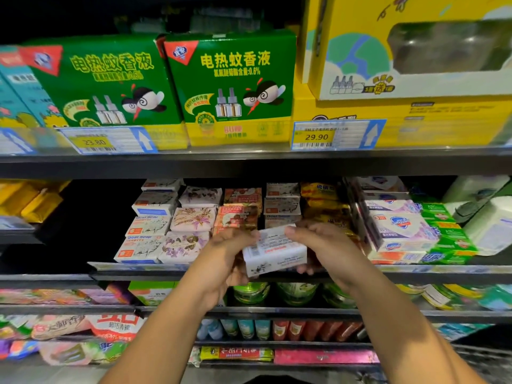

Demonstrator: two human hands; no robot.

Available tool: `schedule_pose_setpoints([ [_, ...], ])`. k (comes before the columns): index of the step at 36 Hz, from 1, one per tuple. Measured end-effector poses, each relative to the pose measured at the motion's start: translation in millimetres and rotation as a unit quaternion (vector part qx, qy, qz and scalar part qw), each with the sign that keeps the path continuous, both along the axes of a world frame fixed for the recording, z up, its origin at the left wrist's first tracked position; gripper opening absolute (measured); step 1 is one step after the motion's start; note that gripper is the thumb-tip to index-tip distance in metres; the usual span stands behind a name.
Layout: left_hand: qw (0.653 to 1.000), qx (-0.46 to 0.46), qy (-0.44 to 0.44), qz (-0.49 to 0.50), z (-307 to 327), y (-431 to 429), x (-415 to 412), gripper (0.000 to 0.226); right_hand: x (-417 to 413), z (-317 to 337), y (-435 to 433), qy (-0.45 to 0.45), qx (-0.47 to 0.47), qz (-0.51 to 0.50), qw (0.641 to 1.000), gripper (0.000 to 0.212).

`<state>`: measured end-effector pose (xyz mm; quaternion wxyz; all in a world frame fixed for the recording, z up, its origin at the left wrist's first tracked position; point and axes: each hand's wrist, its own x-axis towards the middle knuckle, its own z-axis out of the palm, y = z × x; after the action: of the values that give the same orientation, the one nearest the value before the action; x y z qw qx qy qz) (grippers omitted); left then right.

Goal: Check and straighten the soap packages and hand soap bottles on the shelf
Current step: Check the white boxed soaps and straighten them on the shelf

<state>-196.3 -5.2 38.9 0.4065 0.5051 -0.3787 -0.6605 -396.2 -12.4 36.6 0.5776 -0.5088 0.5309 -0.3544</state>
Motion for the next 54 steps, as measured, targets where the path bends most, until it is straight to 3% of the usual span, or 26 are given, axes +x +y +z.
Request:
schedule_pose_setpoints([
  [4, 0.998, 0.041, -0.031, -0.019, -5, -3, 3, 0.019, -2, -4, 2, 0.018, 0.048, 0.04, 0.998, 0.028],
  [9, 0.991, -0.053, -0.103, -0.06, -7, -9, 13, 0.028, -10, -6, 0, 0.051, 0.008, 0.038, 0.998, 0.025],
  [13, 0.976, -0.143, -0.14, -0.09, 0, -17, 23, 0.053, -15, -1, -4, 0.034, -0.091, 0.049, 0.994, 0.044],
  [18, 0.967, -0.185, -0.143, -0.101, 5, -22, 34, 0.042, -10, 10, -7, 0.18, -0.276, 0.064, 0.942, 0.057],
  [23, 0.955, -0.179, -0.205, -0.12, 6, -31, 43, 0.044, 8, 5, -14, 0.209, -0.343, 0.068, 0.913, 0.069],
  [26, 0.945, -0.188, -0.23, -0.137, 6, -39, 51, 0.054, 18, 4, -15, 0.16, -0.313, 0.052, 0.935, 0.06],
  [31, 0.943, -0.211, -0.232, -0.109, 7, -48, 50, 0.064, 22, -3, -19, 0.074, -0.184, 0.063, 0.978, 0.049],
  [34, 0.916, -0.234, -0.274, -0.177, 2, -55, 47, 0.068, 14, -8, -24, 0.107, -0.155, 0.052, 0.981, 0.071],
  [36, 0.899, -0.228, -0.297, -0.226, 1, -63, 41, 0.069, 8, -10, -23, 0.127, -0.125, 0.022, 0.984, 0.07],
  [39, 0.911, -0.21, -0.229, -0.271, -10, -77, 25, 0.069, 1, -12, -14, 0.125, -0.129, -0.043, 0.983, 0.063],
  [41, 0.907, -0.196, -0.207, -0.31, -19, -85, 10, 0.081, -5, -11, -4, 0.137, -0.142, -0.095, 0.976, 0.066],
  [43, 0.866, -0.222, -0.27, -0.358, -27, -92, -5, 0.097, -12, -12, 8, 0.152, -0.139, -0.138, 0.969, 0.067],
  [46, 0.732, -0.305, -0.446, -0.414, -31, -102, -18, 0.089, -25, -17, 28, 0.191, -0.146, -0.197, 0.95, 0.065],
  [49, 0.604, -0.362, -0.568, -0.427, -40, -110, -21, 0.085, -44, -24, 52, 0.195, -0.139, -0.253, 0.937, 0.065],
  [51, 0.583, -0.355, -0.582, -0.442, -43, -114, -24, 0.083, -57, -27, 67, 0.227, -0.148, -0.265, 0.925, 0.063],
  [54, 0.607, -0.344, -0.56, -0.447, -45, -121, -36, 0.071, -76, -29, 85, 0.247, -0.164, -0.295, 0.908, 0.061],
])
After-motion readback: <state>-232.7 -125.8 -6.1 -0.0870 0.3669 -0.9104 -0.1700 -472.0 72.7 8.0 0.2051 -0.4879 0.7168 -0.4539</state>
